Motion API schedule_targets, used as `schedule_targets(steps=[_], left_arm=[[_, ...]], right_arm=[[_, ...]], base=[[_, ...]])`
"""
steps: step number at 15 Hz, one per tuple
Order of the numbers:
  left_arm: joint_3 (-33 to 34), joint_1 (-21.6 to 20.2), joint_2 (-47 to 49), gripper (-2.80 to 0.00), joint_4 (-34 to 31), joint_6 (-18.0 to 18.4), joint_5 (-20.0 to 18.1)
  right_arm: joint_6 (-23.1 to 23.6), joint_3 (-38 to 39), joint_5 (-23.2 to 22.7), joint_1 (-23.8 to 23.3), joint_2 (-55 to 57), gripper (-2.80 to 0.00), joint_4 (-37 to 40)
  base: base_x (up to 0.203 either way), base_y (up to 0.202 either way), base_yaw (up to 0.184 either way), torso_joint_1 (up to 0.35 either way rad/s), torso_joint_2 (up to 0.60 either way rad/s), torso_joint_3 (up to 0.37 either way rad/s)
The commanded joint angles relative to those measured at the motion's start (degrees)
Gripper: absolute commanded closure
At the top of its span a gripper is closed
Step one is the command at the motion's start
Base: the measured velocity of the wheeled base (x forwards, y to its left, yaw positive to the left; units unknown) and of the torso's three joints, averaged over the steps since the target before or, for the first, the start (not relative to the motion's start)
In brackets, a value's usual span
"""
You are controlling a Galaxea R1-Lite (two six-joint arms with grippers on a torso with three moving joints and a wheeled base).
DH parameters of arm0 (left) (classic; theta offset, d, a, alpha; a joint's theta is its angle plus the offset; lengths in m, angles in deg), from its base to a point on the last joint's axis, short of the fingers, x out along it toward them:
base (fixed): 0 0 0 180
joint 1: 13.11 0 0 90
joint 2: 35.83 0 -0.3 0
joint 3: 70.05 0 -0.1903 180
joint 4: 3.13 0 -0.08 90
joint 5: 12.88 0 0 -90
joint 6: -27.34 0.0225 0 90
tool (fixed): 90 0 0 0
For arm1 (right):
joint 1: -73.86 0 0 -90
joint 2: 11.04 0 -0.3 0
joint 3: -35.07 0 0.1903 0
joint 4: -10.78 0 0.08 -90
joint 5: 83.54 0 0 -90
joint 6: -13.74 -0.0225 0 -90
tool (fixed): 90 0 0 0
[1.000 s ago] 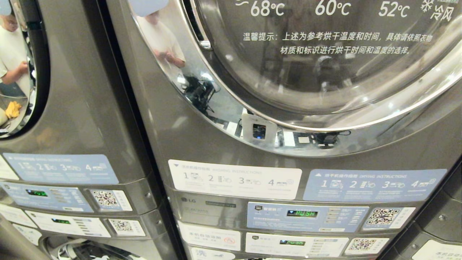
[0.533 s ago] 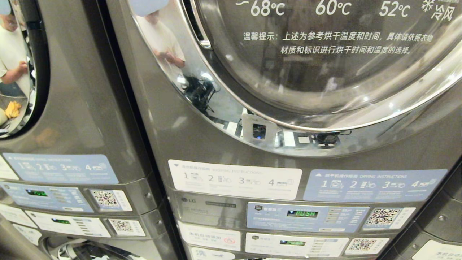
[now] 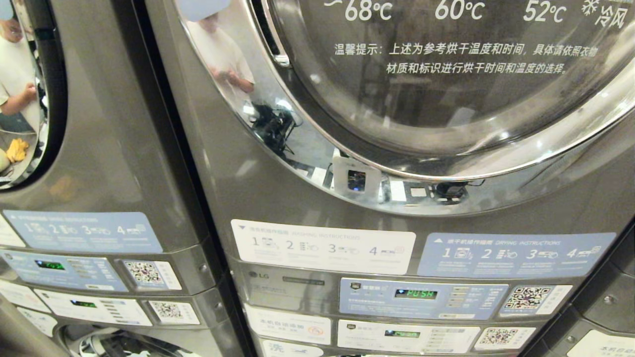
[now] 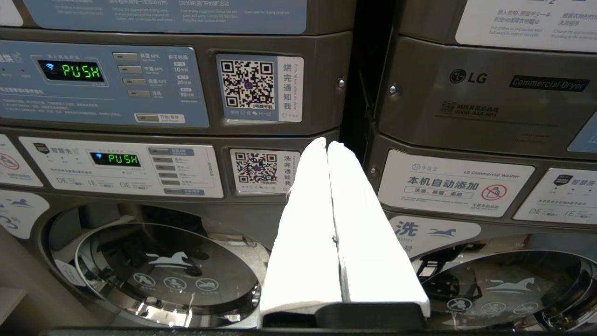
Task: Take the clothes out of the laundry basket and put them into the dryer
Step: Open the dryer
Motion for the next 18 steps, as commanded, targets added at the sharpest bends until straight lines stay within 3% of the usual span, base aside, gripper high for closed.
schedule_targets(steps=[1,4,6,12,18], left_arm=[[0.0,0.0,0.0,0.0,0.0,-0.1,0.0],[0.0,0.0,0.0,0.0,0.0,0.0,0.0],[0.0,0.0,0.0,0.0,0.0,-0.1,0.0],[0.0,0.0,0.0,0.0,0.0,0.0,0.0],[0.0,0.0,0.0,0.0,0.0,0.0,0.0]], right_arm=[[0.3,-3.1,-0.3,2.0,8.7,-2.8,-1.2],[0.5,-7.3,0.4,5.9,15.3,-2.8,-3.3],[0.6,-9.9,3.3,8.4,19.2,-2.8,-4.7],[4.6,-21.5,19.8,16.0,31.0,-2.8,-8.0],[8.2,-28.7,28.3,19.5,38.1,-2.8,-8.0]], base=[[0.0,0.0,0.0,0.0,0.0,0.0],[0.0,0.0,0.0,0.0,0.0,0.0],[0.0,0.0,0.0,0.0,0.0,0.0],[0.0,0.0,0.0,0.0,0.0,0.0],[0.0,0.0,0.0,0.0,0.0,0.0]])
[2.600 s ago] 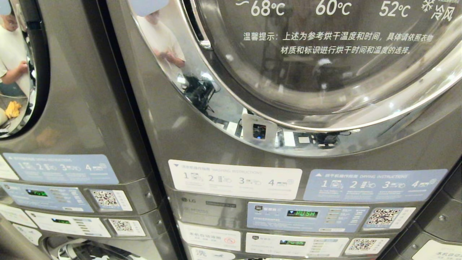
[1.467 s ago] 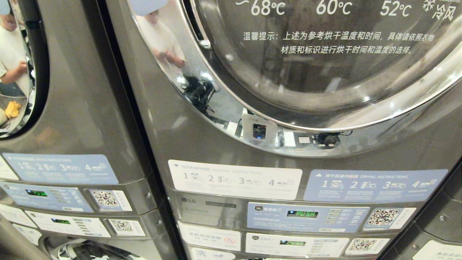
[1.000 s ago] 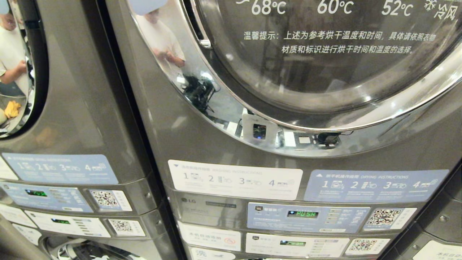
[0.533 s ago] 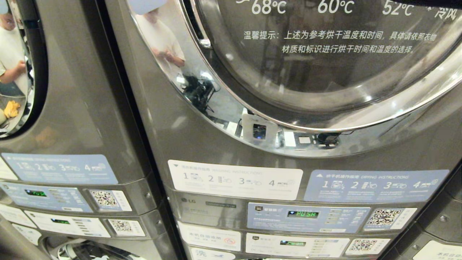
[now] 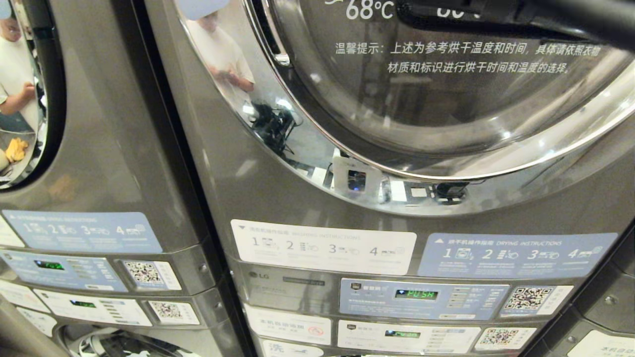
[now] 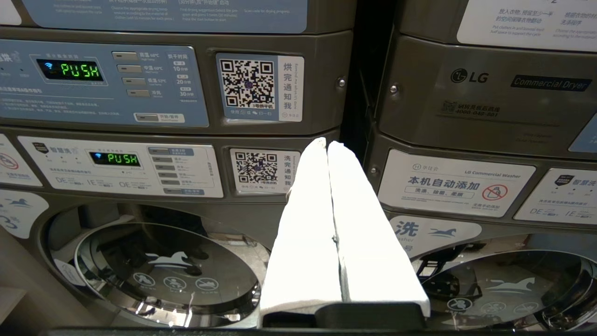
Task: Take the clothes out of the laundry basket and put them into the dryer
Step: Open the dryer
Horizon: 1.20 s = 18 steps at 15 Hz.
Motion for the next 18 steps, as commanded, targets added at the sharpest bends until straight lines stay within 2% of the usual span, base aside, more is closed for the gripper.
schedule_targets(steps=[1,8,18], left_arm=[[0.1,0.0,0.0,0.0,0.0,0.0,0.0],[0.0,0.0,0.0,0.0,0.0,0.0,0.0],[0.1,0.0,0.0,0.0,0.0,0.0,0.0]], right_arm=[[0.2,-2.3,1.2,1.2,2.9,-2.8,-0.1],[1.5,-3.4,5.6,1.3,6.1,-2.8,-1.0],[1.0,-3.9,6.9,1.2,8.3,-2.8,-2.2]], base=[[0.0,0.0,0.0,0.0,0.0,0.0],[0.0,0.0,0.0,0.0,0.0,0.0],[0.0,0.0,0.0,0.0,0.0,0.0]])
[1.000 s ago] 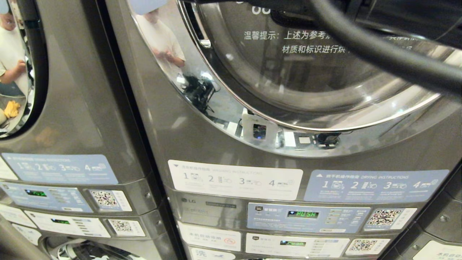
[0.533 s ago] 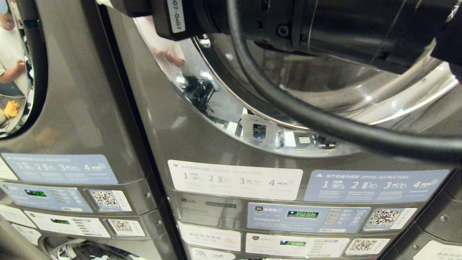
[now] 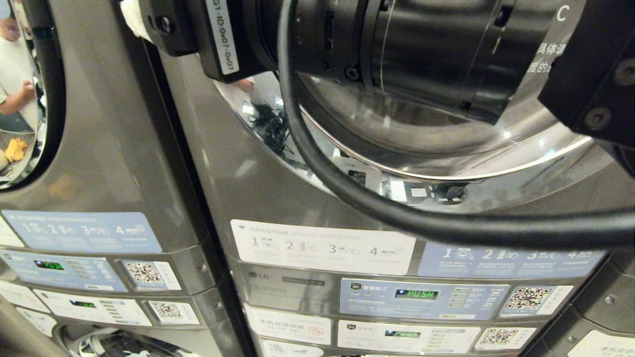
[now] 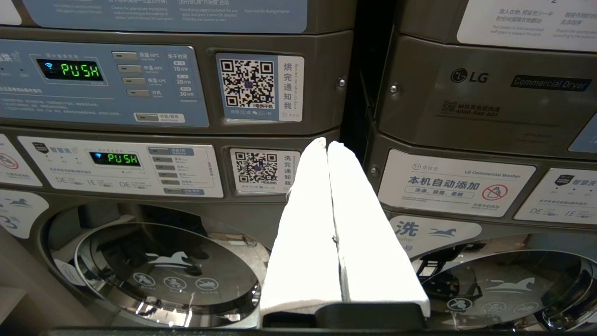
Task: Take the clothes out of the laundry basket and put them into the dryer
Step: Open the dryer
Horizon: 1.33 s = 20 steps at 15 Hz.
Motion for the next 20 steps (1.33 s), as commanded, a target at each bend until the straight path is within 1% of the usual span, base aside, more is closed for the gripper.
schedule_targets(steps=[1,4,6,8,12,15,20], left_arm=[[0.0,0.0,0.0,0.0,0.0,0.0,0.0],[0.0,0.0,0.0,0.0,0.0,0.0,0.0],[0.0,0.0,0.0,0.0,0.0,0.0,0.0],[0.0,0.0,0.0,0.0,0.0,-0.1,0.0],[0.0,0.0,0.0,0.0,0.0,-0.1,0.0],[0.0,0.0,0.0,0.0,0.0,0.0,0.0],[0.0,0.0,0.0,0.0,0.0,0.0,0.0]], right_arm=[[-0.2,0.0,-0.3,0.1,-0.1,-2.8,0.1],[-1.8,0.1,-3.8,0.2,-0.4,-2.8,0.1],[-2.0,0.3,-5.1,0.4,-0.7,-2.8,0.1],[-2.4,1.2,-7.1,1.5,-1.4,-2.8,0.1],[-2.5,2.0,-7.2,3.3,-2.4,-2.8,0.1],[-2.5,7.0,-8.4,4.2,-6.2,-2.8,0.0],[-2.6,20.2,-12.0,4.4,-15.1,-2.8,-0.4]], base=[[0.0,0.0,0.0,0.0,0.0,0.0],[0.0,0.0,0.0,0.0,0.0,0.0],[0.0,0.0,0.0,0.0,0.0,0.0],[0.0,0.0,0.0,0.0,0.0,0.0],[0.0,0.0,0.0,0.0,0.0,0.0],[0.0,0.0,0.0,0.0,0.0,0.0],[0.0,0.0,0.0,0.0,0.0,0.0]])
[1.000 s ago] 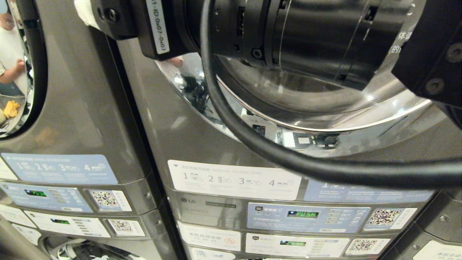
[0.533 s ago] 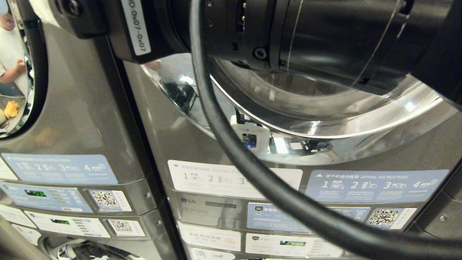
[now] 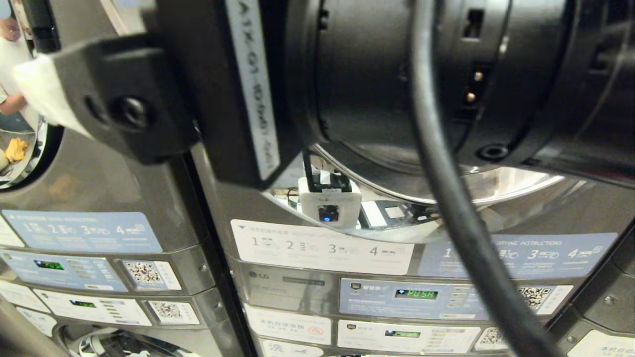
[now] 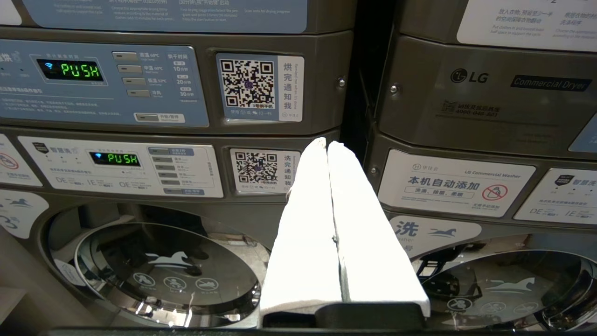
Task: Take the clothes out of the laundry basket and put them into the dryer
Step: Open the dryer
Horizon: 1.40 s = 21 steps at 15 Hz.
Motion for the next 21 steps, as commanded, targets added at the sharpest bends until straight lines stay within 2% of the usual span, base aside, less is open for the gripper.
schedule_targets(steps=[1,5,8,11,14,21], left_arm=[[0.0,0.0,0.0,0.0,0.0,0.0,0.0],[0.0,0.0,0.0,0.0,0.0,-0.1,0.0],[0.0,0.0,0.0,0.0,0.0,-0.1,0.0],[0.0,0.0,0.0,0.0,0.0,0.0,0.0],[0.0,0.0,0.0,0.0,0.0,0.0,0.0],[0.0,0.0,0.0,0.0,0.0,0.0,0.0]], right_arm=[[0.0,4.2,-0.2,0.0,-4.7,-2.8,-1.0],[-0.2,8.4,-0.8,0.0,-8.9,-2.8,-2.0],[-0.3,12.2,-4.0,0.0,-11.5,-2.8,-2.1],[0.0,12.4,-3.4,0.0,-11.0,-2.8,-4.2],[0.1,12.2,-0.6,0.0,-9.0,-2.8,-6.9],[0.0,10.9,-0.6,0.0,-5.5,-2.8,-8.4]], base=[[0.0,0.0,0.0,0.0,0.0,0.0],[0.0,0.0,0.0,0.0,0.0,0.0],[0.0,0.0,0.0,0.0,0.0,0.0],[0.0,0.0,0.0,0.0,0.0,0.0],[0.0,0.0,0.0,0.0,0.0,0.0],[0.0,0.0,0.0,0.0,0.0,0.0]])
